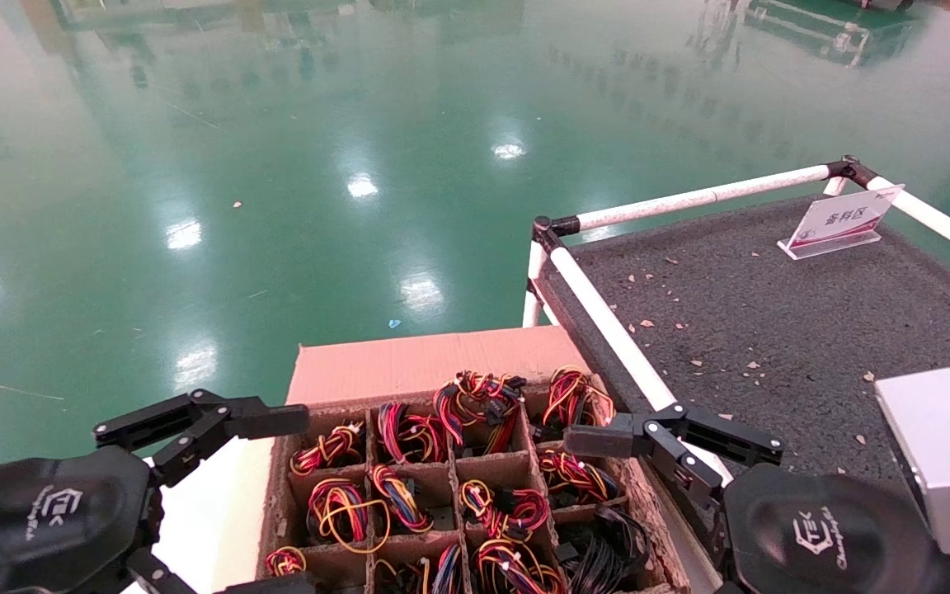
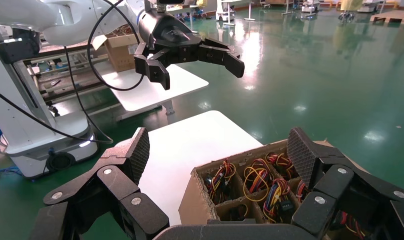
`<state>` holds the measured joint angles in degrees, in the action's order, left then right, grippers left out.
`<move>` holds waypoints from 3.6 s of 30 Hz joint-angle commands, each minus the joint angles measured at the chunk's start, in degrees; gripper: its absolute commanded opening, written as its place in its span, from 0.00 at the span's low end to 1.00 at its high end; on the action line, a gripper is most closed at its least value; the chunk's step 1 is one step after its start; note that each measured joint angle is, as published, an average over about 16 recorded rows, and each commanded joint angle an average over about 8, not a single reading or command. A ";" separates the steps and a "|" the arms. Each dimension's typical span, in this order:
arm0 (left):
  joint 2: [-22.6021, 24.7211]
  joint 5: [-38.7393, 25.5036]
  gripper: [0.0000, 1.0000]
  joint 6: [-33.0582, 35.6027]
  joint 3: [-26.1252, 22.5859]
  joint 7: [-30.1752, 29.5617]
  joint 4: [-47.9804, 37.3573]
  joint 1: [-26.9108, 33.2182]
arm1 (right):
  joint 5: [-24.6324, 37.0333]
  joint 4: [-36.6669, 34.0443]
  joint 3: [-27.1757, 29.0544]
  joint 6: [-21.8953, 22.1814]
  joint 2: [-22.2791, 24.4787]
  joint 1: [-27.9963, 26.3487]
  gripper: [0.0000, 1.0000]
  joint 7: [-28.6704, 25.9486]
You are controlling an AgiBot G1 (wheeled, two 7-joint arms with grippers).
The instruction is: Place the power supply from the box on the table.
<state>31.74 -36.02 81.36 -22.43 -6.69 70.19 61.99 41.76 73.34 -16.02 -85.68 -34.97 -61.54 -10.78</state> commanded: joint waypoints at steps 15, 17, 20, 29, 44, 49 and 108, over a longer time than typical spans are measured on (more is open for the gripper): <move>0.00 0.00 1.00 0.00 0.00 0.00 0.00 0.00 | 0.00 0.00 0.00 0.00 0.00 0.00 1.00 0.00; 0.00 0.00 1.00 0.00 0.00 0.00 0.00 0.00 | 0.00 0.00 0.00 0.00 0.00 0.00 1.00 0.00; 0.00 0.00 1.00 0.00 0.00 0.00 0.00 0.00 | 0.00 0.00 0.00 0.00 0.00 0.00 1.00 0.00; 0.00 0.00 0.01 0.00 0.00 0.00 0.00 0.00 | 0.00 0.00 0.00 0.00 0.00 0.00 1.00 0.00; 0.00 0.00 0.00 0.00 0.00 0.00 0.00 0.00 | 0.00 0.00 0.00 0.00 0.00 0.00 1.00 0.00; 0.00 0.00 0.00 0.00 0.00 0.00 0.00 0.00 | 0.00 0.00 0.00 0.00 0.00 0.00 1.00 0.00; 0.00 0.00 1.00 0.00 0.00 0.00 0.00 0.00 | 0.53 -0.04 -0.46 0.40 -1.12 -0.60 1.00 0.05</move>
<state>31.74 -36.02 81.36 -22.43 -6.69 70.19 61.99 43.64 72.49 -17.43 -85.13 -37.57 -63.34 -10.69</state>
